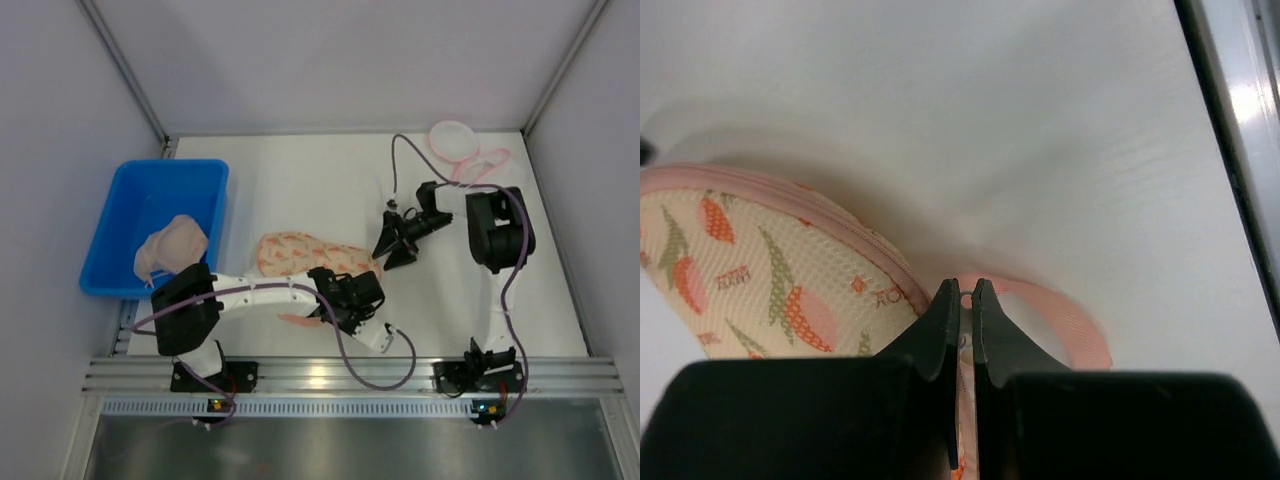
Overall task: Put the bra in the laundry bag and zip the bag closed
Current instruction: Zip the laundry bag at the center of the board.
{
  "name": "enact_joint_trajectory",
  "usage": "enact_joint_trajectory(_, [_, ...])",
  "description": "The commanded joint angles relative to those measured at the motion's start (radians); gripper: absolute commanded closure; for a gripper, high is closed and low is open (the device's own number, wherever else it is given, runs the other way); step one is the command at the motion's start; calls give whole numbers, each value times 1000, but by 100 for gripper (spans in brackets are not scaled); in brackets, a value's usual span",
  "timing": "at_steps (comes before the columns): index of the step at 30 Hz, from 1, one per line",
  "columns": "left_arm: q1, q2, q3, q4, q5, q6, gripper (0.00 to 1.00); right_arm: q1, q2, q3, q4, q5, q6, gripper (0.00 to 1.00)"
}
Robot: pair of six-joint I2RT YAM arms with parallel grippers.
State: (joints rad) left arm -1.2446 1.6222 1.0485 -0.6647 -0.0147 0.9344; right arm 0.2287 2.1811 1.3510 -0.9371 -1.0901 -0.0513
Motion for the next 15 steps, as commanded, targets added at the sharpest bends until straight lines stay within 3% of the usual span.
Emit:
enact_joint_trajectory(1, [46, 88, 173, -49, 76, -36, 100, -71, -113, -7, 93, 87, 45, 25])
enact_joint_trajectory(7, [123, 240, 376, -46, 99, -16, 100, -81, -207, -101, 58, -11, 77, 24])
enact_joint_trajectory(15, [154, 292, 439, -41, 114, 14, 100, -22, -178, -188, 141, -73, 123, 28])
